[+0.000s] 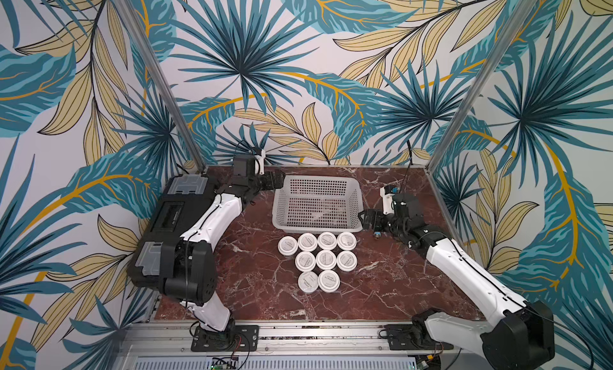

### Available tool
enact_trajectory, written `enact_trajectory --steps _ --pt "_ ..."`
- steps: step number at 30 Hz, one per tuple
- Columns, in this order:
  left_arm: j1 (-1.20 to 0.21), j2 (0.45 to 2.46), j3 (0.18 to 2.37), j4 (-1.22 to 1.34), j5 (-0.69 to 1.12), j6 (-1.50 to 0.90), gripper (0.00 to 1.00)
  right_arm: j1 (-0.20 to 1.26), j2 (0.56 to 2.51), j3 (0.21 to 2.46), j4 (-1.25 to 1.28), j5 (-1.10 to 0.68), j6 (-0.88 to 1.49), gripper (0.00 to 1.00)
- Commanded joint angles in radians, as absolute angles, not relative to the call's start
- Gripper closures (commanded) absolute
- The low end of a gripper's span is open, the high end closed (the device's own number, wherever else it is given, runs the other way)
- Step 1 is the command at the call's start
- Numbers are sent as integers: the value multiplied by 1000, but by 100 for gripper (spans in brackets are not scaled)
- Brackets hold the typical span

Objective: Put the yogurt in the basket
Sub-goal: Move the basket to the center of the board.

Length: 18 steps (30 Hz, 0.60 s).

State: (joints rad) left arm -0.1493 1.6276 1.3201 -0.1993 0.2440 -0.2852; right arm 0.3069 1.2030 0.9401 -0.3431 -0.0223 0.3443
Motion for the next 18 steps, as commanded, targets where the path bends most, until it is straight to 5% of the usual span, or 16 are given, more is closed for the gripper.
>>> enact_trajectory --steps 1,18 --pt "-146 1635 1213 -198 234 -307 0 286 1261 999 -397 10 303 0" --pt "-156 1582 996 -86 248 -357 4 241 1689 1251 -315 -121 318 1"
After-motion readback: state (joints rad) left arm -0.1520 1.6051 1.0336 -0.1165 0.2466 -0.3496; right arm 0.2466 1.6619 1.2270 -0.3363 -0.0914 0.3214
